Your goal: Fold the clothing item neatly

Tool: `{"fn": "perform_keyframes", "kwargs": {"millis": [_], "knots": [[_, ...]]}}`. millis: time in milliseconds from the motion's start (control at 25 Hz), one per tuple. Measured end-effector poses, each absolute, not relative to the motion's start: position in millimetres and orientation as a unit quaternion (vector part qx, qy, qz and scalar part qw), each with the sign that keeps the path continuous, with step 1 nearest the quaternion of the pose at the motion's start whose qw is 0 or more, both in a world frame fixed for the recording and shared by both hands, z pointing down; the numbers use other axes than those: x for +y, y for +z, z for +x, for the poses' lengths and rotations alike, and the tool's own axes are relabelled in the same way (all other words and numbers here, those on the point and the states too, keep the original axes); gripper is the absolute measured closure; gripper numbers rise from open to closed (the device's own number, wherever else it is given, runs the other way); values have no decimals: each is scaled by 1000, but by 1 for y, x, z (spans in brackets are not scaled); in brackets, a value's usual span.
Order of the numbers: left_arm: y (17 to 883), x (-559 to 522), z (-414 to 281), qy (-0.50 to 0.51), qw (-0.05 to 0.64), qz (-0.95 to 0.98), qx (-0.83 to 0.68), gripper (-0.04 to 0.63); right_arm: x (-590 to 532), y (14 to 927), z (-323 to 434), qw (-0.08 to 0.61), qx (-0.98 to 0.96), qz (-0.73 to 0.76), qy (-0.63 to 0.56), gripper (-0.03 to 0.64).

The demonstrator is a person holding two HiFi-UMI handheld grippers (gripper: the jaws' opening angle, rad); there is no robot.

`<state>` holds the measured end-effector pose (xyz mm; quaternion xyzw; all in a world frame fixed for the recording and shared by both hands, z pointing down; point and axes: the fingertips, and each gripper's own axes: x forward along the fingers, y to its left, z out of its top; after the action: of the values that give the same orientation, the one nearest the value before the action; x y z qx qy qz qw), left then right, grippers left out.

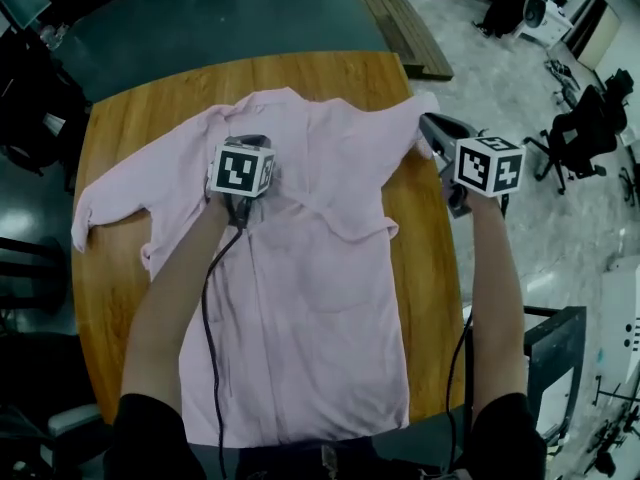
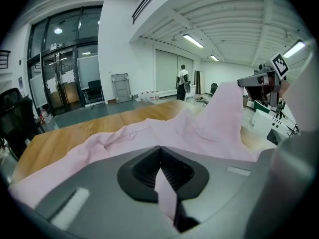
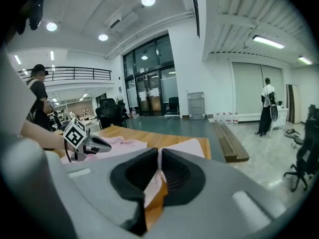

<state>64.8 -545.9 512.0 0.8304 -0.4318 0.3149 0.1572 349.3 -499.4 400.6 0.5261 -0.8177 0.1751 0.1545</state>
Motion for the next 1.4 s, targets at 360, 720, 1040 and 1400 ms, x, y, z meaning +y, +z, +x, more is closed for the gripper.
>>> {"fn": "perform_keyframes", "kwargs": {"millis": [360,720,1040,1400], "knots": [[472,-530,18,273,168,843,-432,588,-487,390,204,153,-857,463,167,588],[484,-505,-37,285,190,841,-419,588,-468,484,68,223,-870,387,208,588],[494,-491,-31,313,158,850,-393,588,-449,533,36,257,-872,350,226,523],[471,-496,56,329,77,882,-329,569,-424,494,101,251,-883,345,195,494]]}}
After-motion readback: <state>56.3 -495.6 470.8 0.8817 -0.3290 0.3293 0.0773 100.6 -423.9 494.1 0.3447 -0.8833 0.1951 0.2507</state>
